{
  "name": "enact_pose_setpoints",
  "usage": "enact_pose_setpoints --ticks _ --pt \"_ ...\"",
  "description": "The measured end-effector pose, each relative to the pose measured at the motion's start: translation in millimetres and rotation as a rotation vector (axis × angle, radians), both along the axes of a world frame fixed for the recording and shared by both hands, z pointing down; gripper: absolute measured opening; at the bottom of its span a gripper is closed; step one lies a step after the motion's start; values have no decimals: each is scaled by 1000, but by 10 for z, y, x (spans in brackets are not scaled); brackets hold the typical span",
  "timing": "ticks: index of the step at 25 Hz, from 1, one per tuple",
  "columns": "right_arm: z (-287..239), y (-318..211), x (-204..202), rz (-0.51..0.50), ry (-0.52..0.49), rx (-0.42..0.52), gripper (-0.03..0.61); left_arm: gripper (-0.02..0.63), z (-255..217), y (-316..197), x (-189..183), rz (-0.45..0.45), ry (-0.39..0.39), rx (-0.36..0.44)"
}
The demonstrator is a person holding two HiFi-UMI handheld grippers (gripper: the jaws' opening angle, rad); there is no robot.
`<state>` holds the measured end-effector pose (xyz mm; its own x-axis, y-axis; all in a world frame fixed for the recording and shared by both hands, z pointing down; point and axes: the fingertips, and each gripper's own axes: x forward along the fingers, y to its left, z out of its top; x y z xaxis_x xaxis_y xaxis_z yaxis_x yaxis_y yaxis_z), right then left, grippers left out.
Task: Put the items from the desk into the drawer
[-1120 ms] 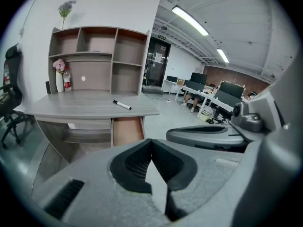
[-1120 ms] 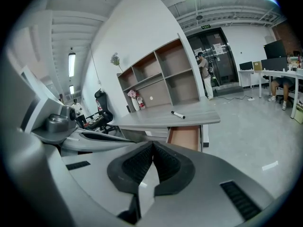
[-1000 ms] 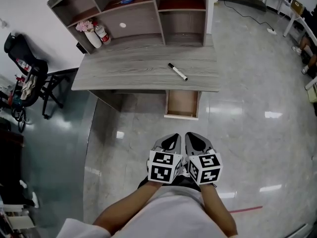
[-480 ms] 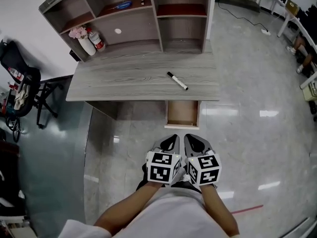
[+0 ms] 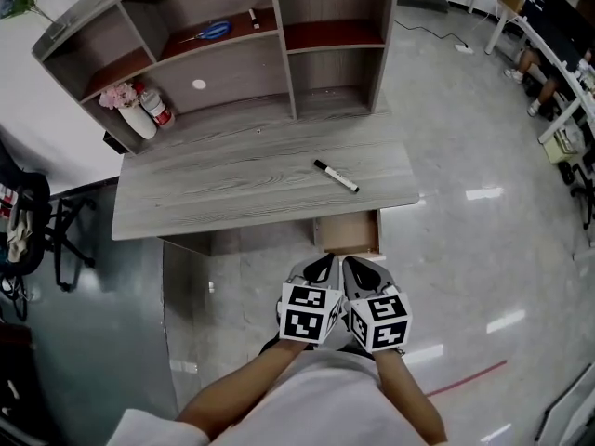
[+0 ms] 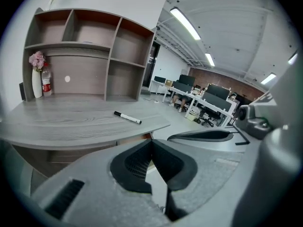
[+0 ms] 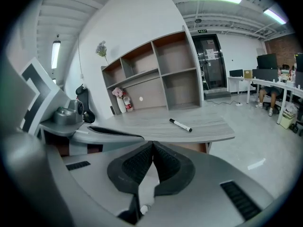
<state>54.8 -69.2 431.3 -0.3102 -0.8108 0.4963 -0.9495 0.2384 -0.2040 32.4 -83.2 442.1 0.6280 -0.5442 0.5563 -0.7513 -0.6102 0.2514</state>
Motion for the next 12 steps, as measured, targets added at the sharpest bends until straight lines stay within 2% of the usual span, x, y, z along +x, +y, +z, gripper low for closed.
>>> enact_pose_setpoints --ticks 6,12 --pt "-55 -162 -252 58 40 -9 2 3 -73 -171 -224 64 37 -3" --pt "-77 -313 -501 90 80 -17 2 3 -70 -336 -463 91 75 -15"
